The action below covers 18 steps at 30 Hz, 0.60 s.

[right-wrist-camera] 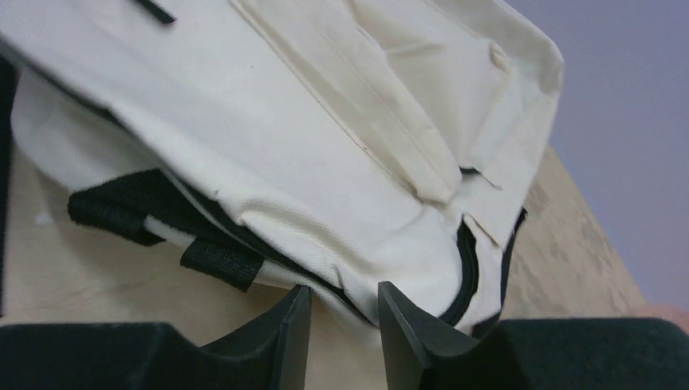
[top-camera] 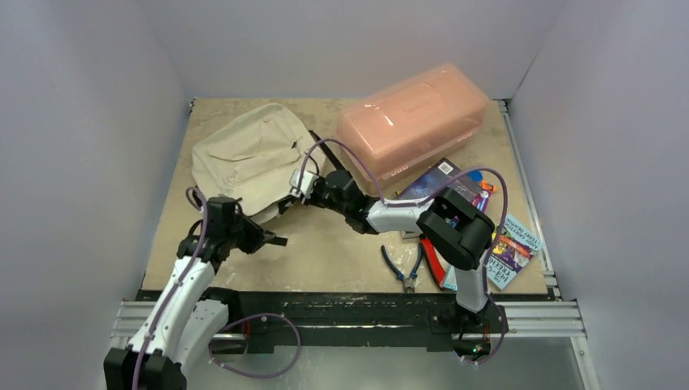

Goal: Pack the student bag
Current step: Adjust the student bag at the center of the board.

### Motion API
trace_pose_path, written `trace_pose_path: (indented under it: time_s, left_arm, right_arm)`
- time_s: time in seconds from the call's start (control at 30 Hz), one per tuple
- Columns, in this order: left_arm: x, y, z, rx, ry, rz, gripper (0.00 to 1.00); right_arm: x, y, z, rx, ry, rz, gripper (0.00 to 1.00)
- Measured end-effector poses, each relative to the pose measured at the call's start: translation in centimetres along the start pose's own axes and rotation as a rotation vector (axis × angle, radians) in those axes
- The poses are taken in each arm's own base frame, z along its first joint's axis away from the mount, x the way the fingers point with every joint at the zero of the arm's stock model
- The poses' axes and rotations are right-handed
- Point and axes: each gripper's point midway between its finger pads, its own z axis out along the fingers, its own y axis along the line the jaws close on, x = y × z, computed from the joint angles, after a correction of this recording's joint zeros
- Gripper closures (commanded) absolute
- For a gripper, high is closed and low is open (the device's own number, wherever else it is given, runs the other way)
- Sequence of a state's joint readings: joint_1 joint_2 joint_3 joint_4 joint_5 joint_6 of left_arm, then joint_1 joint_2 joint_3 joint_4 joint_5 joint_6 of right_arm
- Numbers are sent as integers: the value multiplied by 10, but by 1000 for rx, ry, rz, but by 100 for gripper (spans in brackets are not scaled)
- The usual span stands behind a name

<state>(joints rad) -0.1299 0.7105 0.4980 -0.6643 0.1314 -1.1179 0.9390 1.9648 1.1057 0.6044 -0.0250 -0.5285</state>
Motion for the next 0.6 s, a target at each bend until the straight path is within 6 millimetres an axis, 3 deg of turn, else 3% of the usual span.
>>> trace_pose_path:
  time_s: [0.1,0.2,0.27,0.33,0.4,0.5,0.6]
  left_arm:
    - [14,-16,13,41,118,-10,100]
    - [25,-26,17,71,191,2,97]
    - [23,-37,10,103,194,34,75]
    - [11,-52,-6,137,139,96,49]
    - [-7,-70,-27,176,48,164,36]
    - [-39,-92,-72,217,-139,263,26]
    - [-60,-92,-104,198,-274,317,21]
  right_arm:
    - [11,-28,-12,70,61,91,47]
    - [1,-40,-28,102,59,188,45]
    - [-13,-39,-37,99,34,253,37]
    - [-32,-32,-41,65,-12,335,34]
    - [-44,-22,-42,15,-42,414,24]
    - [-60,-3,-35,-64,-69,545,17]
    - [-73,11,-19,-116,-95,623,17]
